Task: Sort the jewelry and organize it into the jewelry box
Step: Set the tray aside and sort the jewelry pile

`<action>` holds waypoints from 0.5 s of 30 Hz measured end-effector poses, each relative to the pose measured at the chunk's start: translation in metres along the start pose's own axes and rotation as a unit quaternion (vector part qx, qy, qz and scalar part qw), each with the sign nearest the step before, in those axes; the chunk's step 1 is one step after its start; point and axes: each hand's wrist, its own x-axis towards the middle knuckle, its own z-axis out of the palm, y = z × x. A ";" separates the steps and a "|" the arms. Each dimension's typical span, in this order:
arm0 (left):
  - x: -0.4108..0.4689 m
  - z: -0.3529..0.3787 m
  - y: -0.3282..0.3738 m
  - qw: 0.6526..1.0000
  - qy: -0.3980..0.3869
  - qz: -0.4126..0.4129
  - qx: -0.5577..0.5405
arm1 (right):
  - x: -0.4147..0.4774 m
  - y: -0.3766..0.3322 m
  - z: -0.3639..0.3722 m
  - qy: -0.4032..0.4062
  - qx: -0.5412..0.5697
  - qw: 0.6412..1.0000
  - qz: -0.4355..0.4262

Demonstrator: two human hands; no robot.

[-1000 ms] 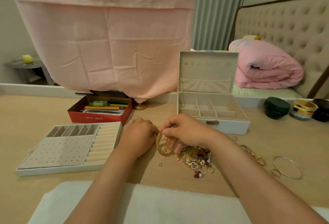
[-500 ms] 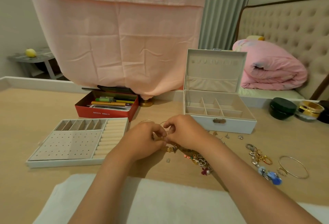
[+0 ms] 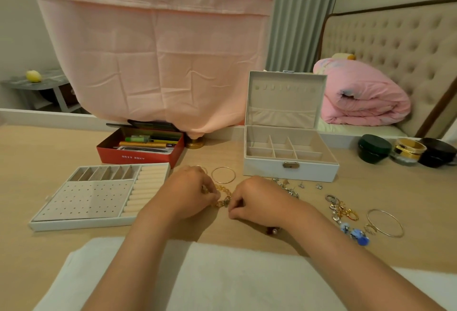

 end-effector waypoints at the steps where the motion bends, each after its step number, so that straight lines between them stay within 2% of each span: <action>1: 0.000 0.000 0.003 1.000 0.018 0.008 -0.003 | -0.003 0.008 -0.003 -0.002 -0.005 1.000 0.014; 5: 0.000 0.002 0.015 0.996 0.079 0.045 -0.016 | -0.015 0.040 -0.014 -0.007 -0.018 0.998 0.056; 8: -0.001 0.007 0.024 0.994 0.078 0.080 -0.010 | -0.023 0.056 -0.020 -0.014 -0.006 0.996 0.085; 10: 0.000 0.013 0.030 0.991 0.079 0.104 0.005 | -0.025 0.059 -0.022 0.017 0.010 0.996 0.084; 13: 0.005 0.023 0.043 0.987 0.070 0.135 0.057 | -0.021 0.058 -0.017 0.076 -0.018 0.995 0.059; 15: 0.008 0.030 0.051 0.977 0.068 0.157 0.131 | -0.015 0.059 -0.011 0.060 -0.049 0.996 0.045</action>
